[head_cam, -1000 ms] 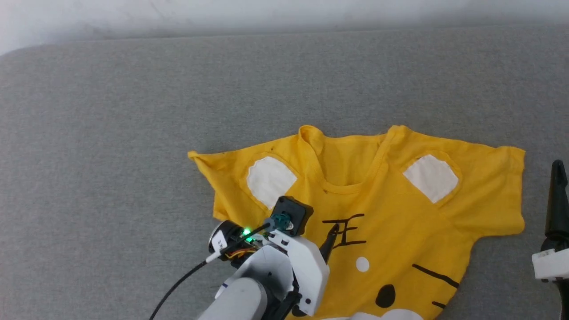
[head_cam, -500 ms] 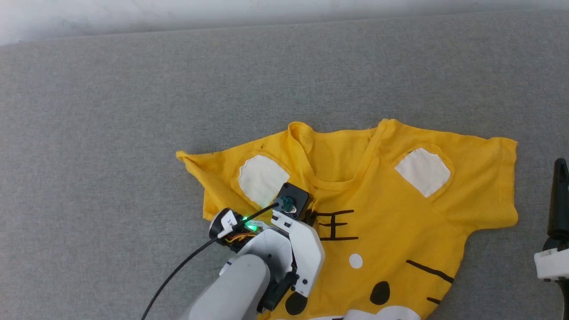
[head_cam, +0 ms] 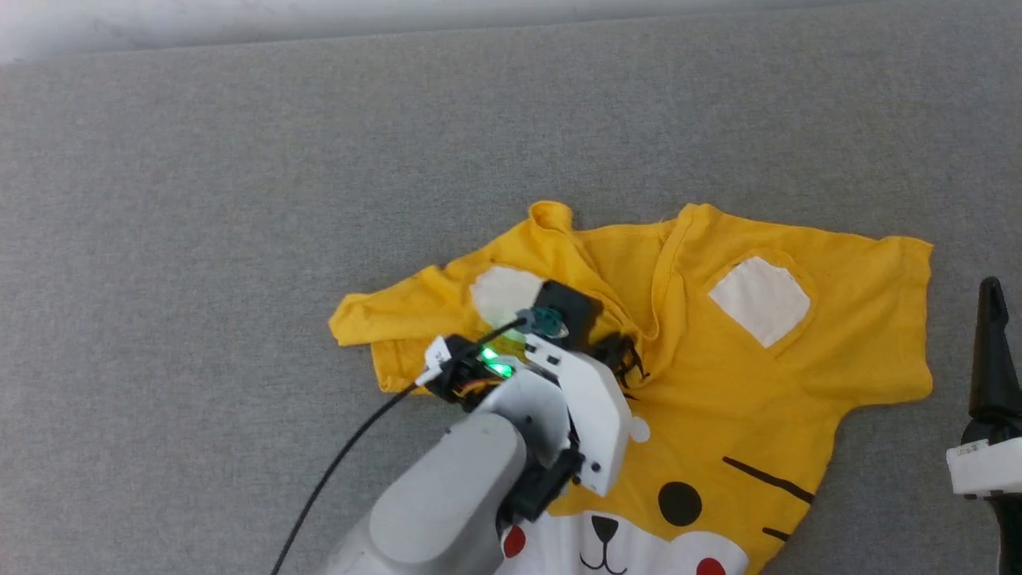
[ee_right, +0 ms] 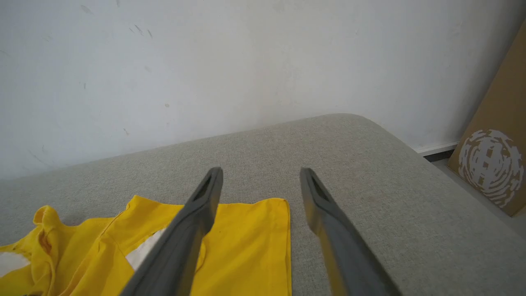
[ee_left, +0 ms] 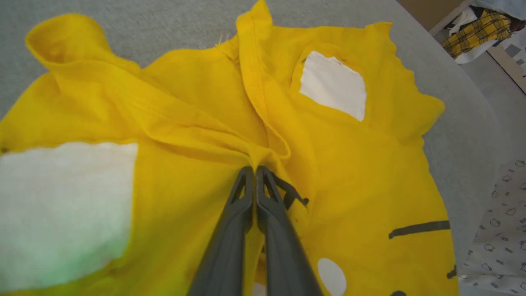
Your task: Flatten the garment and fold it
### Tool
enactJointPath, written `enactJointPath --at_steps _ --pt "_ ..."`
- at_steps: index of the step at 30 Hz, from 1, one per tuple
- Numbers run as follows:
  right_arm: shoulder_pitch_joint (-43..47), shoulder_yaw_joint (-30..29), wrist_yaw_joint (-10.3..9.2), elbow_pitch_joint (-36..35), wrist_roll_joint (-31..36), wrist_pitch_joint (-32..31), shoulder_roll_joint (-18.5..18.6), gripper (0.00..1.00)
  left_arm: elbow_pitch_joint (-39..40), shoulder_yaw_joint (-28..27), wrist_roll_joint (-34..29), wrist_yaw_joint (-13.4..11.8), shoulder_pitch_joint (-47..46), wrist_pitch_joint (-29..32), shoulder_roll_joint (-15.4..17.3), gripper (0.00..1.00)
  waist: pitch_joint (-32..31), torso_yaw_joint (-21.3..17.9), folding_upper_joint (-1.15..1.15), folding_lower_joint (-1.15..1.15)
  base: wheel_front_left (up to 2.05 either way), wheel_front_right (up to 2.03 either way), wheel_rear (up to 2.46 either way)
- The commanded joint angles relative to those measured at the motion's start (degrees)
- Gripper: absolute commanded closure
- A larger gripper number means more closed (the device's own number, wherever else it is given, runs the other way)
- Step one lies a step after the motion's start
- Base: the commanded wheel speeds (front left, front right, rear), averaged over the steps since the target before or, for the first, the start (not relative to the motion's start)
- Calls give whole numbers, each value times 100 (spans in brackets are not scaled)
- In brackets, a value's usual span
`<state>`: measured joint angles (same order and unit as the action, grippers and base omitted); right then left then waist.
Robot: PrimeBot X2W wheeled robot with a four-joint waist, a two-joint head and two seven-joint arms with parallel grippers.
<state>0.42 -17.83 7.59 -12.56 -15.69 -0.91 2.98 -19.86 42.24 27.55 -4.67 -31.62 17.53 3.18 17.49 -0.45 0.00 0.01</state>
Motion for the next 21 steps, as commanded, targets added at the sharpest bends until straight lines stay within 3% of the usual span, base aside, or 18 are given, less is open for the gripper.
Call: enactJointPath --at_steps 1,8,14,17,21 --pt "-71 36 -10 40 -39 46 -11 0 -110 276 329 -56 -16 -86 -29 0 57 -61 0 -1 0 0 0" --pt "-80 37 -10 115 -54 71 -11 0 -151 677 963 -297 -50 -660 -29 0 85 -49 0 -1 0 0 0" --pt "-35 -18 -10 146 -40 70 -11 0 338 179 1180 -569 -217 -1802 -11 0 -53 88 0 -1 0 0 0" --pt "1 9 -10 164 -39 68 -11 0 842 -231 1088 -743 -188 -2349 266 0 -171 132 0 -1 0 0 0" --pt "75 69 -10 200 -60 76 -11 0 1642 -796 788 -1208 195 -2897 964 0 -333 134 0 -1 0 0 0"
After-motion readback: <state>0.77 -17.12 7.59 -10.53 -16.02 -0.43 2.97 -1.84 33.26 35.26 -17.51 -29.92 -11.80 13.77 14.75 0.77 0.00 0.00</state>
